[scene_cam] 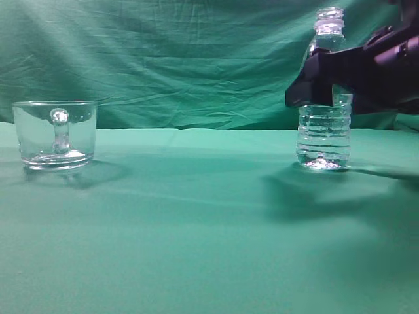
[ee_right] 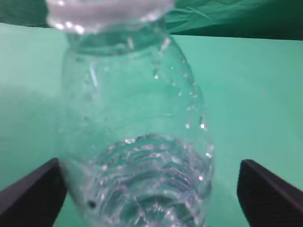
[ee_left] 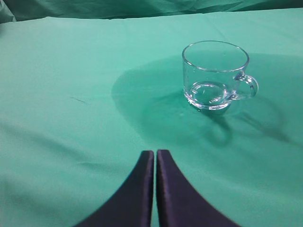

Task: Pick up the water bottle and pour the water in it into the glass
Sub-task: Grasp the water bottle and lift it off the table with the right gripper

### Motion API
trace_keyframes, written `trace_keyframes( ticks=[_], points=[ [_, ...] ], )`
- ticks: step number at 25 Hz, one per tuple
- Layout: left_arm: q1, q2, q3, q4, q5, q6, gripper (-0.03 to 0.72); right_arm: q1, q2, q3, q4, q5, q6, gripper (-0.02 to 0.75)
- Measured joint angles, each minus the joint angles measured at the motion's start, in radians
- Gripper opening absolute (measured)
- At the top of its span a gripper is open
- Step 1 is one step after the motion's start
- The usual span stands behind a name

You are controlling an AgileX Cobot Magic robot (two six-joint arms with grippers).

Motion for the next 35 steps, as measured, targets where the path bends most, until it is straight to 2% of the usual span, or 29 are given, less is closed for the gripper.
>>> trace_keyframes(
  ticks=[5, 6, 7, 12, 15, 22, 23, 24, 28, 33, 35],
  points=[
    [0.000, 0.000, 0.000, 0.000, 0.000, 0.000, 0.000, 0.000, 0.086, -0.072, -0.001, -0.028, 0.000, 0.644],
    [0.000, 0.000, 0.000, 0.000, 0.000, 0.000, 0.000, 0.000, 0.097, -0.078, -0.001, -0.031, 0.000, 0.592],
    [0.000, 0.000, 0.000, 0.000, 0.000, 0.000, 0.000, 0.000, 0.106, -0.086, -0.001, -0.033, 0.000, 0.592],
    [0.000, 0.000, 0.000, 0.000, 0.000, 0.000, 0.000, 0.000, 0.121, -0.087, -0.004, -0.063, 0.000, 0.412],
    [0.000, 0.000, 0.000, 0.000, 0.000, 0.000, 0.000, 0.000, 0.125, -0.087, -0.004, -0.067, 0.000, 0.330],
    [0.000, 0.000, 0.000, 0.000, 0.000, 0.000, 0.000, 0.000, 0.125, -0.087, -0.004, -0.067, -0.002, 0.345],
    [0.000, 0.000, 0.000, 0.000, 0.000, 0.000, 0.000, 0.000, 0.125, -0.087, -0.004, -0.067, -0.002, 0.295],
    [0.000, 0.000, 0.000, 0.000, 0.000, 0.000, 0.000, 0.000, 0.125, -0.087, -0.006, -0.067, -0.002, 0.283],
    [0.000, 0.000, 0.000, 0.000, 0.000, 0.000, 0.000, 0.000, 0.092, -0.087, -0.047, -0.034, -0.004, 0.293],
    [0.000, 0.000, 0.000, 0.000, 0.000, 0.000, 0.000, 0.001, -0.026, -0.136, -0.164, 0.092, -0.002, 0.293],
    [0.000, 0.000, 0.000, 0.000, 0.000, 0.000, 0.000, 0.018, -0.089, -0.191, -0.210, 0.222, 0.000, 0.293]
  ],
)
